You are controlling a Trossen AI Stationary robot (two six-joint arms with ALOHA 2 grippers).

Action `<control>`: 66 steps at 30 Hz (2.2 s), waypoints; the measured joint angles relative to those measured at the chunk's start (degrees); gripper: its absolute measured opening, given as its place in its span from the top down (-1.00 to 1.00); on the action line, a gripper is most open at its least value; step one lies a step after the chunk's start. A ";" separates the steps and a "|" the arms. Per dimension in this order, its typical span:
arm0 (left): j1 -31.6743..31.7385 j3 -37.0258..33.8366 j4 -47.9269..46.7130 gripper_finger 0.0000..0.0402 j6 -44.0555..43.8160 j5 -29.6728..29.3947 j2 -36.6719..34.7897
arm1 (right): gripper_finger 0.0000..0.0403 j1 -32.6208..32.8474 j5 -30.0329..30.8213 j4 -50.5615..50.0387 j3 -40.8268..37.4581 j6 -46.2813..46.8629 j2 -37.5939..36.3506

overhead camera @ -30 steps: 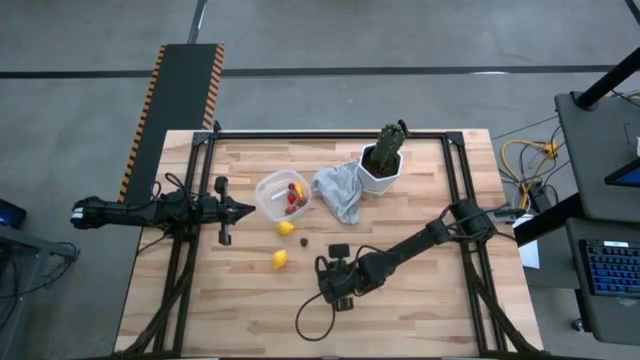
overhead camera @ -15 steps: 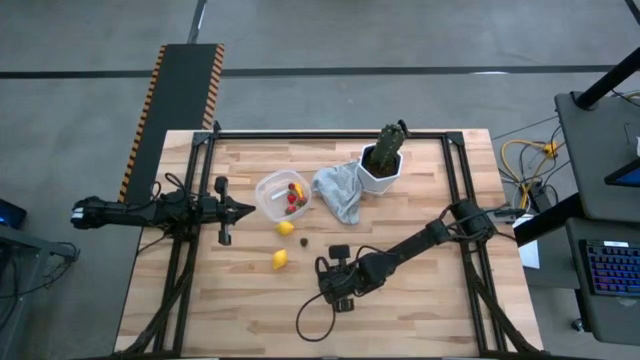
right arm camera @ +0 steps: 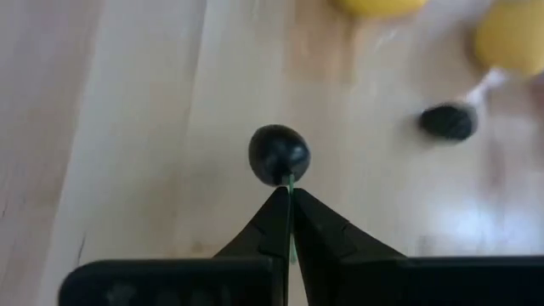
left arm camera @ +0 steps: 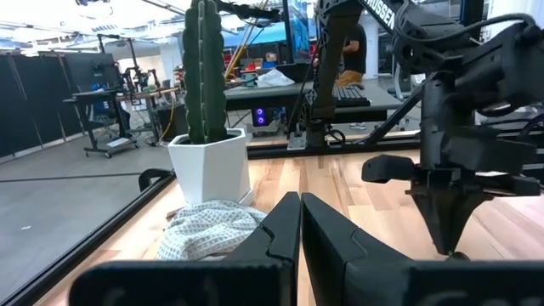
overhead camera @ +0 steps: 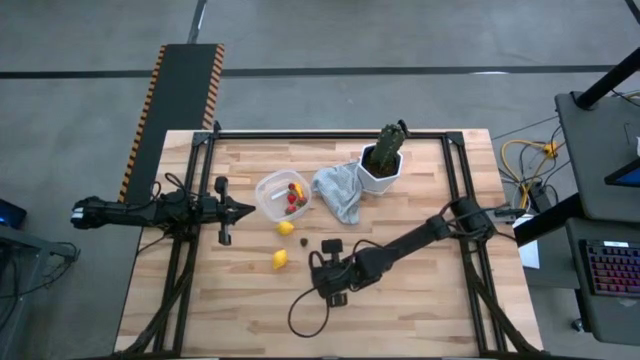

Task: Pick and placing Produce into tupperware
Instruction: Put the black cherry into the transparent container

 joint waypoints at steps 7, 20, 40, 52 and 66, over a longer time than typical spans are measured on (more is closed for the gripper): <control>0.01 0.00 -0.01 1.00 0.00 0.01 0.03 | 0.96 -0.41 3.88 -0.06 4.07 -4.79 -0.44; 0.01 0.00 0.02 1.00 0.02 0.04 0.16 | 0.96 -5.53 8.96 0.38 8.80 -14.80 -2.60; -0.01 0.00 -0.01 1.00 0.11 0.01 0.36 | 0.96 -24.25 -4.86 9.33 8.84 -25.49 -2.35; 0.01 0.00 -0.05 1.00 0.13 -0.03 0.60 | 0.96 -28.65 -12.97 9.98 8.80 -23.67 1.14; 0.01 0.00 -0.03 1.00 0.13 -0.01 0.73 | 0.96 -29.14 -12.64 11.11 8.77 -23.56 4.17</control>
